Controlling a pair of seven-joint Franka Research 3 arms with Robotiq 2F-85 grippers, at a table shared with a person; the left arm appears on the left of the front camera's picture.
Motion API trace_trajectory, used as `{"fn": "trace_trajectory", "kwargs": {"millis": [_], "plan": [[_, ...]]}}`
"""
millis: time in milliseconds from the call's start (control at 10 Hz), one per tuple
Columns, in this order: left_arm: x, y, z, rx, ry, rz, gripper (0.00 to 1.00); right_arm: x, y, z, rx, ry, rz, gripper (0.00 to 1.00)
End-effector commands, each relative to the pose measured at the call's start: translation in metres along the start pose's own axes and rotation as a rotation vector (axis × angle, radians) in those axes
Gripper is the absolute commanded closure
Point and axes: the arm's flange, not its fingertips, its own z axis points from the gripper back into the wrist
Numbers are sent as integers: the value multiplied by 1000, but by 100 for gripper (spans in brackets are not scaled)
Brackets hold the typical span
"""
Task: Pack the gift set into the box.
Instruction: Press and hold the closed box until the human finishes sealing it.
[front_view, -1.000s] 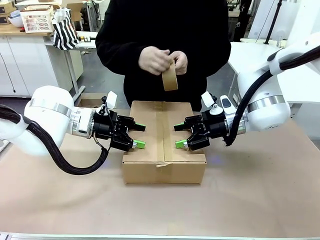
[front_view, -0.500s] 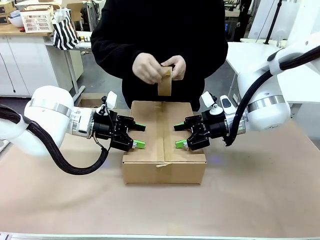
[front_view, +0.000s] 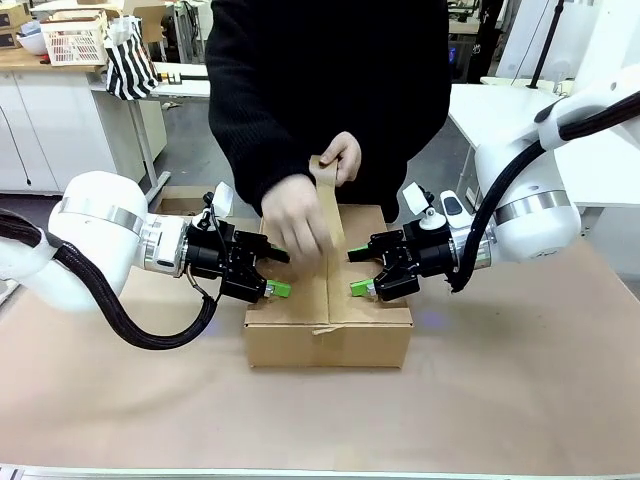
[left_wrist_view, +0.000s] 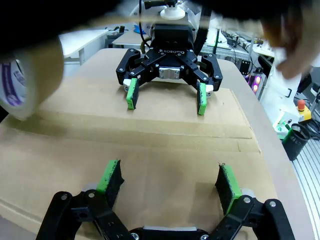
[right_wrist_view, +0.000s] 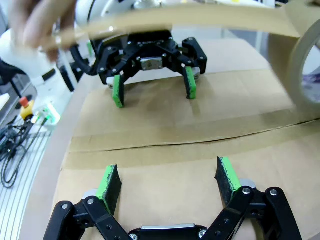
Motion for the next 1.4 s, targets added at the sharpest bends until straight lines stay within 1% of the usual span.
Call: {"fn": "trace_trajectory", "kwargs": {"millis": [0,1300], "plan": [[-2,-1,0,1,6,-10,0,-4,2,-1,-10,-4,4,0],[-2,-1,0,1,6,-10,0,-4,2,-1,-10,-4,4,0]]}}
